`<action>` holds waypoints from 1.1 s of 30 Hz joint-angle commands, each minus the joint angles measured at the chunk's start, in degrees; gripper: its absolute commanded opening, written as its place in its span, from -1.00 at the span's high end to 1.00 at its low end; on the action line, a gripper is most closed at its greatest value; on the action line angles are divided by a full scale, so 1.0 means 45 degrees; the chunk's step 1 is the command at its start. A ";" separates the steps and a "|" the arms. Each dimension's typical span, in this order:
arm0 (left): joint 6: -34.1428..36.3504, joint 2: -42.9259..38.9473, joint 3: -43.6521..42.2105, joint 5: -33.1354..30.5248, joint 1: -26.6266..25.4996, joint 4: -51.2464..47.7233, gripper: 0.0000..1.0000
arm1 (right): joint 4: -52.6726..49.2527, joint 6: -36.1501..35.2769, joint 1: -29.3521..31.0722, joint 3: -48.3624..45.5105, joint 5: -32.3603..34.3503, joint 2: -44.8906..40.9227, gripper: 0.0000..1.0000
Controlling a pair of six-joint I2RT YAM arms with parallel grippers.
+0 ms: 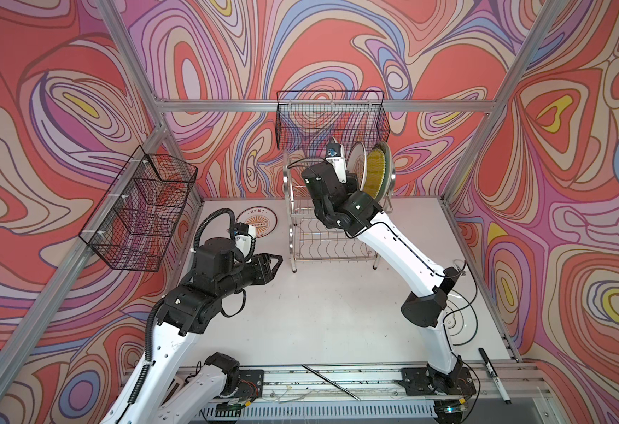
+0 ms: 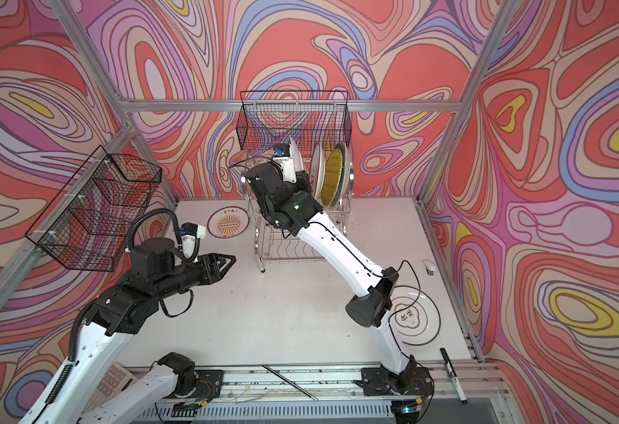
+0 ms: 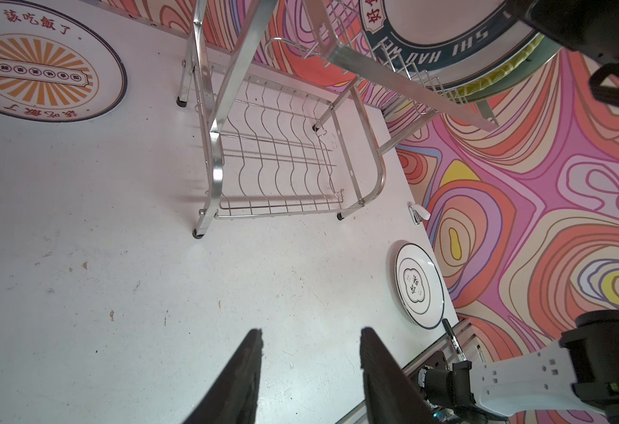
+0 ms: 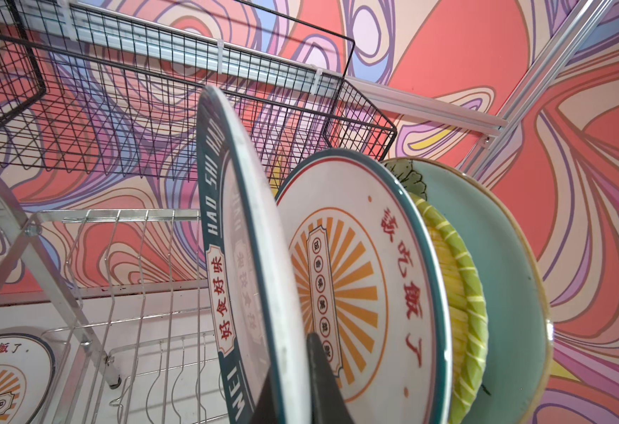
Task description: Load the plates into the dish rack
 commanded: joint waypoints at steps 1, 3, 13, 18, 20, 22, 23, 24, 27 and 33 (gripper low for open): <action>0.0293 -0.0087 0.0134 0.0014 -0.0082 -0.0153 0.06 | 0.0796 -0.0321 0.0084 0.0561 0.0221 0.0092 1.00; 0.0316 -0.0107 0.0124 0.0009 -0.0082 -0.0174 0.06 | 0.0812 -0.0384 0.0084 0.0687 0.0211 0.0140 1.00; 0.0408 -0.0278 0.0129 0.0009 -0.0086 -0.0379 0.06 | 0.0715 -0.0442 0.0256 0.0880 0.0623 0.0286 1.00; 0.0492 -0.0342 0.0202 0.0101 -0.0086 -0.0543 0.06 | 0.0239 0.0227 0.0298 0.0736 0.0840 0.0257 1.00; 0.0492 -0.0391 0.0202 0.0143 -0.0082 -0.0592 0.06 | 0.0169 0.0376 0.0318 0.0691 0.0904 0.0284 1.00; 0.0512 -0.0437 0.0154 0.0166 -0.0078 -0.0608 0.06 | 0.0052 0.0538 0.0340 0.0691 0.0951 0.0327 1.00; 0.0511 -0.0476 0.0130 0.0185 -0.0081 -0.0619 0.06 | -0.0019 0.0627 0.0375 0.0691 0.0963 0.0359 1.00; 0.0513 -0.0495 0.0107 0.0203 -0.0086 -0.0625 0.06 | -0.0097 0.0724 0.0363 0.0691 0.0963 0.0360 1.00; 0.0548 -0.0518 0.0107 0.0296 -0.0085 -0.0685 0.05 | -0.0366 0.1048 0.0371 0.0684 0.0909 0.0389 1.00; 0.0739 -0.0537 0.0112 0.0323 -0.0084 -0.0879 0.05 | -0.0663 0.1467 0.0403 0.0652 0.0846 0.0526 1.00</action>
